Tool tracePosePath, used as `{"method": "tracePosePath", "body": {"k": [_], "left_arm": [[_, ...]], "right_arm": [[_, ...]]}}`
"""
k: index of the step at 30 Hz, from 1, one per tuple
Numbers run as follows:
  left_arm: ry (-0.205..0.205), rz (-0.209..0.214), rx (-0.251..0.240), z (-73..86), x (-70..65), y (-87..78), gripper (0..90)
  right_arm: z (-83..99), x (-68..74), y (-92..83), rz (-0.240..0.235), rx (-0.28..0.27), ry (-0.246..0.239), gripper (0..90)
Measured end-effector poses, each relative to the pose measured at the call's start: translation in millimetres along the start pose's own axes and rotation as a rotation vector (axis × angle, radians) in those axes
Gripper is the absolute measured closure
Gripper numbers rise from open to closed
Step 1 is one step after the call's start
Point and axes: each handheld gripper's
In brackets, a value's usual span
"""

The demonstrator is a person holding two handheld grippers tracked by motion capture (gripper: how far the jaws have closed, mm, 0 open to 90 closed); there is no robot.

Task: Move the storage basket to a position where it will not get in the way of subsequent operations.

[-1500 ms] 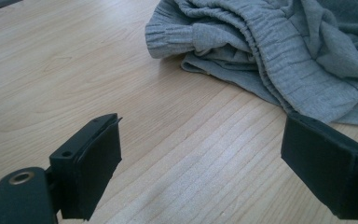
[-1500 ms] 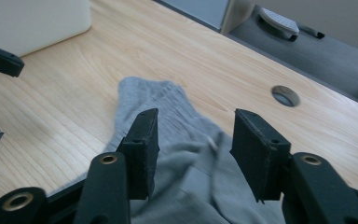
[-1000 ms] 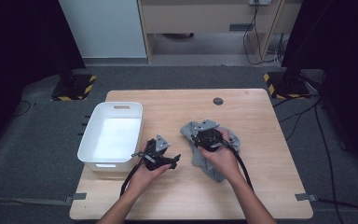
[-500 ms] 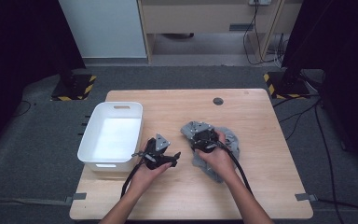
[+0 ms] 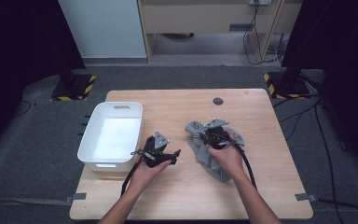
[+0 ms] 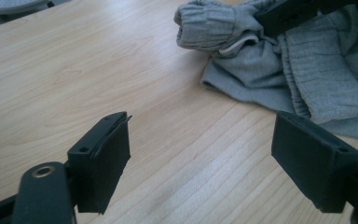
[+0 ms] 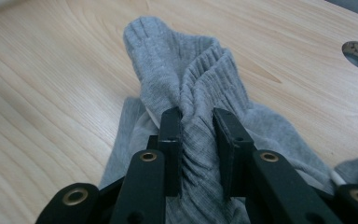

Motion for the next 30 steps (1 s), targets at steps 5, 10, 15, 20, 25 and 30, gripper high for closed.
{"method": "tracePosePath", "body": {"k": [5,10,15,20,25,30], "left_arm": [[0.006,0.018,-0.004,-6.7,-2.8,2.5,22.2],[0.010,0.047,-0.018,-14.8,-8.2,4.9,26.0],[0.016,0.038,-0.011,-18.5,-3.7,6.3,29.8],[-0.024,0.051,-0.039,-26.7,3.1,3.4,35.2],[0.000,0.042,-0.032,-33.4,0.8,8.5,38.1],[-0.046,0.059,-0.038,-35.4,-2.1,16.3,38.4]], "right_arm": [[-1.8,-9.8,-15.3,-0.036,-0.067,0.058,73.9],[-6.4,-12.7,-25.1,-0.053,-0.108,0.077,73.9],[-14.0,-14.6,-33.9,-0.077,-0.154,0.100,73.9],[-18.3,-11.6,-35.9,-0.077,-0.161,0.088,73.8],[-18.9,-7.2,-35.5,-0.084,-0.157,0.067,73.8],[-19.5,-7.1,-35.9,-0.081,-0.156,0.071,73.8]]}}
Point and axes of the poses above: each handheld gripper's, and its own axes: y roughly forward along the jaws, z roughly out of its underside, x roughly to its left, and after that the axes turned 5 degrees about -x, right-handed
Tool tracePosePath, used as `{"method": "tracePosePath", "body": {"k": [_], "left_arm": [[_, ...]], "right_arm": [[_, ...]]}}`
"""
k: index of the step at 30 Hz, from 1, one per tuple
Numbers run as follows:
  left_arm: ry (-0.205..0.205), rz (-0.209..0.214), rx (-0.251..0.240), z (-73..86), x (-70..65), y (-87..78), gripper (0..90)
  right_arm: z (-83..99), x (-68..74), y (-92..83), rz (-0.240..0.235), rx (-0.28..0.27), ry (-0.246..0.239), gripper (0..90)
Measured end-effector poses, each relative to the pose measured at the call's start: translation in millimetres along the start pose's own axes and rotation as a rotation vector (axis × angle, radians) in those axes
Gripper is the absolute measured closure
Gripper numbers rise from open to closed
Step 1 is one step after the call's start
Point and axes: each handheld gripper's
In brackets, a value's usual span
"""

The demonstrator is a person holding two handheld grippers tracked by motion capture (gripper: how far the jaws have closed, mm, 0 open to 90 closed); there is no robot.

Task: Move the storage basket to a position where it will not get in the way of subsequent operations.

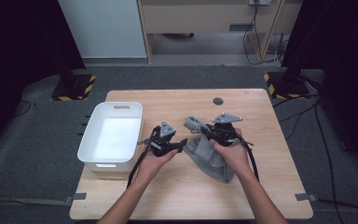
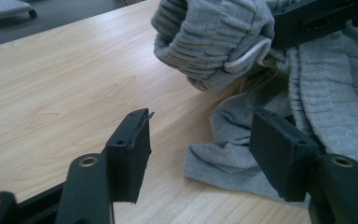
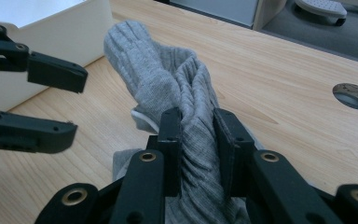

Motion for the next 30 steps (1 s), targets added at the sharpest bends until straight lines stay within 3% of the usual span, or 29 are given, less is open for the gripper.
{"method": "tracePosePath", "body": {"k": [4,6,9,14,17,20,30], "left_arm": [[0.003,0.018,0.006,0.3,-4.7,6.8,43.9],[0.009,0.040,0.004,-0.6,-7.4,8.9,54.9],[0.028,0.054,-0.002,-3.2,-12.2,11.8,60.1],[0.048,0.053,0.003,-2.9,-16.6,20.2,62.2],[0.023,0.057,0.006,-1.1,-15.1,26.1,63.7],[-0.035,0.079,-0.009,-0.9,-12.1,30.1,65.4],[-0.070,0.049,-0.041,-10.2,-0.4,29.6,68.0]], "right_arm": [[-1.5,0.6,-0.6,-0.003,-0.005,-0.001,73.8],[-2.9,1.3,-1.2,-0.009,-0.009,-0.005,73.8],[-3.8,2.2,-1.3,-0.011,-0.005,-0.006,73.7],[-4.5,1.9,-2.6,-0.013,-0.007,-0.005,73.7],[-4.7,1.5,-3.4,-0.015,-0.008,-0.008,73.7],[-5.1,3.3,-4.8,-0.020,-0.009,-0.011,73.6],[-3.5,8.4,-4.3,-0.041,0.006,-0.037,72.4]]}}
Point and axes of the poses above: each handheld gripper's, and its own axes: y roughly forward along the jaws, z roughly out of its underside, x roughly to its left, and after that the axes turned 5 degrees about -x, right-handed
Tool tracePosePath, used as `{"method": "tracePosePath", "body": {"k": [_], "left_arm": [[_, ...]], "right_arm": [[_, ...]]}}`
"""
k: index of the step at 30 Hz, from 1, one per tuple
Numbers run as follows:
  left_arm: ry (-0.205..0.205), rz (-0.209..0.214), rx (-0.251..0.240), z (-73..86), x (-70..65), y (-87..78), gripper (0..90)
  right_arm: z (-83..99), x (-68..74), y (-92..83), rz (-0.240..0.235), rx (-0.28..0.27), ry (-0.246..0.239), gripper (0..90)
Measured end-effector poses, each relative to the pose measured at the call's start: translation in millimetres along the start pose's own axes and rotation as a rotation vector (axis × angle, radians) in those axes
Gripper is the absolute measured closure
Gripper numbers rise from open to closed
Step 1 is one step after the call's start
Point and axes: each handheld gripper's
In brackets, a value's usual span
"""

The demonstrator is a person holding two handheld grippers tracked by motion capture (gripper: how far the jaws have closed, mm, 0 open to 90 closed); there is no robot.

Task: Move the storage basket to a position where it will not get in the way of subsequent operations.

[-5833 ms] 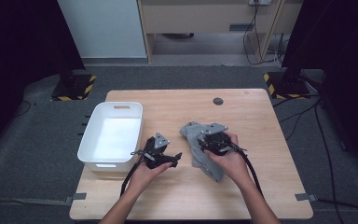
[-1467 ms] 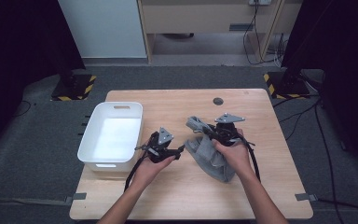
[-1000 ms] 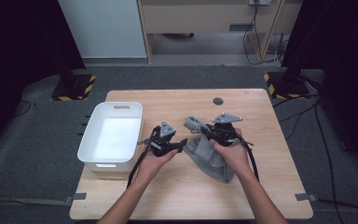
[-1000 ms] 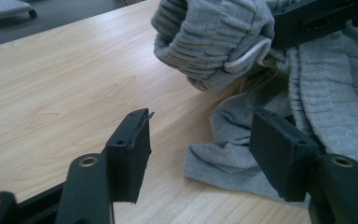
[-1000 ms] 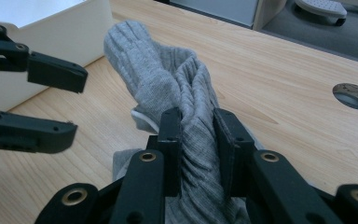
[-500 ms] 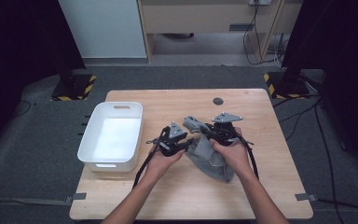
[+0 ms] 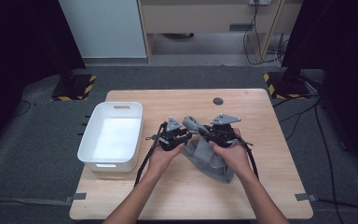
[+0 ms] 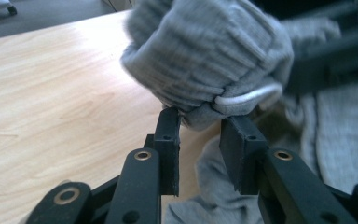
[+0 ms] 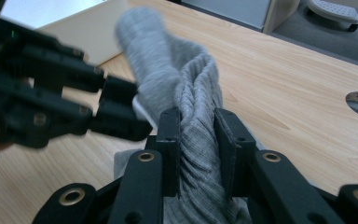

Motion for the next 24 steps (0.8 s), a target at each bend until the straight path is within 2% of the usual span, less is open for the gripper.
{"method": "tracePosePath", "body": {"k": [3,5,8,13,18,22,24], "left_arm": [[0.007,-0.004,0.006,-1.9,2.7,1.8,68.7],[0.018,-0.005,0.013,-1.2,2.4,4.6,71.1],[0.033,-0.006,0.021,-0.1,1.8,6.5,71.6],[0.028,-0.005,0.040,2.8,2.9,10.3,71.3],[0.034,-0.005,0.049,4.1,1.8,12.2,71.0],[0.030,-0.006,0.048,4.5,2.3,11.7,70.7],[0.029,-0.007,0.046,4.3,2.7,11.2,70.7]], "right_arm": [[1.7,0.9,1.7,-0.007,0.008,-0.002,70.6],[4.2,1.2,4.5,-0.021,0.032,0.002,65.6],[6.3,2.0,5.6,-0.021,0.052,-0.007,65.2],[15.7,-0.5,5.7,-0.037,0.089,0.016,61.7],[20.4,-2.0,5.2,-0.048,0.100,0.025,57.3],[19.8,-4.3,2.3,-0.056,0.096,0.028,57.9],[19.8,-6.9,0.2,-0.056,0.092,0.046,54.1]]}}
Point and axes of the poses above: each handheld gripper's, and its own axes: y roughly forward along the jaws, z roughly out of its underside, x roughly to its left, and after that the axes turned 5 degrees about -x, right-handed
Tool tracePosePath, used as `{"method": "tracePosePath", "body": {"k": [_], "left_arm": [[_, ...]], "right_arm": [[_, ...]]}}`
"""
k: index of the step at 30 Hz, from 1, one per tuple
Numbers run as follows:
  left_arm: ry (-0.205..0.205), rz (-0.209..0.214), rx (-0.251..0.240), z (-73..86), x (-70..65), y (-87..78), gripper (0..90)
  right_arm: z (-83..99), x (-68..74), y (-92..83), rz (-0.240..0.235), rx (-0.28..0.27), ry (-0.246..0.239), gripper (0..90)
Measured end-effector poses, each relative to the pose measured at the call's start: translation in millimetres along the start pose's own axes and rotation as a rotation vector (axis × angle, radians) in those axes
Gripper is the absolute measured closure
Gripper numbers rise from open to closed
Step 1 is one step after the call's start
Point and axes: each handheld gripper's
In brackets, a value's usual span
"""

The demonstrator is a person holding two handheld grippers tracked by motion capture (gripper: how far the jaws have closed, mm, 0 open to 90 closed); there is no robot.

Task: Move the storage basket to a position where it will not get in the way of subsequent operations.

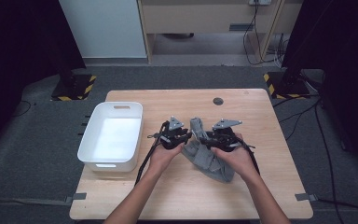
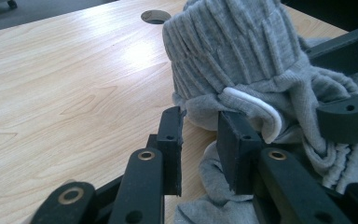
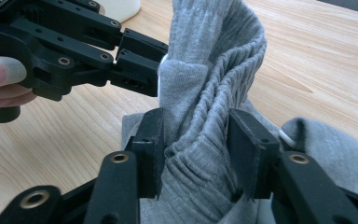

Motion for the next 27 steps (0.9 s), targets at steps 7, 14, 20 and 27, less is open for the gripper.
{"method": "tracePosePath", "body": {"k": [7,14,20,27], "left_arm": [[0.004,0.000,0.003,0.4,0.7,0.4,70.5],[0.008,0.000,0.011,1.4,0.9,0.3,69.6],[0.008,0.006,0.010,0.8,0.1,-1.2,68.5],[0.001,0.020,0.016,1.1,-1.0,-1.3,66.8]], "right_arm": [[1.2,-2.9,-1.0,-0.005,-0.002,0.008,47.1],[1.8,-0.8,0.4,-0.018,-0.004,-0.008,63.1],[3.1,-4.3,-3.5,-0.015,-0.009,0.006,72.1],[3.8,-15.7,-14.1,-0.008,-0.039,0.027,79.2]]}}
Point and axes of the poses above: each handheld gripper's, and its own axes: y roughly forward along the jaws, z roughly out of its underside, x roughly to its left, and after that the axes turned 5 degrees about -x, right-handed
